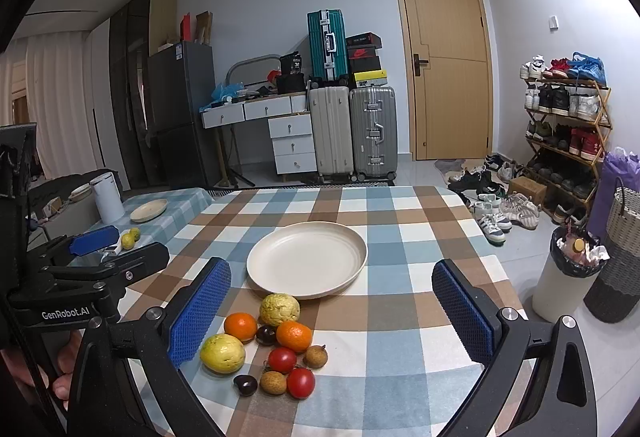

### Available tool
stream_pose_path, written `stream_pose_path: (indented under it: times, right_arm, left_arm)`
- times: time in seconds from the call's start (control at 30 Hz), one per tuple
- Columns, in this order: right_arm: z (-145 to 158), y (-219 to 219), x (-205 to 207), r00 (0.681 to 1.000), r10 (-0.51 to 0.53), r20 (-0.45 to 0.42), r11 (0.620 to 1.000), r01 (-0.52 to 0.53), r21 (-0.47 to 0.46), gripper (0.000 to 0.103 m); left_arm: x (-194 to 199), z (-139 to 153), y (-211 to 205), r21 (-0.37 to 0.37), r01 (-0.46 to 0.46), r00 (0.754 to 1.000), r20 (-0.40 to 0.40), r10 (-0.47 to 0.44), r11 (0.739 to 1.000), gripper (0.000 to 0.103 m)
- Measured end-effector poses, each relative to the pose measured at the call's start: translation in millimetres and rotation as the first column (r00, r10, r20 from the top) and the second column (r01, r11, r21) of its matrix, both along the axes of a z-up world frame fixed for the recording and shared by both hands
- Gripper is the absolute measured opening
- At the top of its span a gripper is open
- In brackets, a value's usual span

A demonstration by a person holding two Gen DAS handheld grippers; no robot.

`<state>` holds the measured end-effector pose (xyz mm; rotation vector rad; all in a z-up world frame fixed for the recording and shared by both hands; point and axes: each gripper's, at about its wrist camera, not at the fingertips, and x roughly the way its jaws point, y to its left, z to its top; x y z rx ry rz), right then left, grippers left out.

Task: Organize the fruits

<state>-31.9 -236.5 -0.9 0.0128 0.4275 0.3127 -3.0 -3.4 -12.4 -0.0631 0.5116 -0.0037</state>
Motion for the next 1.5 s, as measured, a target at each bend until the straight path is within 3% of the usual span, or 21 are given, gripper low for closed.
stream_pose_path:
  times: [1.1, 1.5]
  right_arm:
    - [-4.8, -3.8, 3.0, 1.000, -0.001, -0.016, 1.000, 0.001, 0.001, 0.103]
    - [-14.5, -7.6, 16.0, 0.999, -0.008, -0.050, 1.000, 0.008, 0.002, 0.103]
  left_arm:
    - [2.3, -16.3, -5.4, -0.005, 0.017, 1.000, -0.025, -0.017, 1.000, 0.103]
    - [26.8, -58.6, 5.1, -0.071, 0.054, 0.987, -0.150, -0.065, 0.996, 0.103]
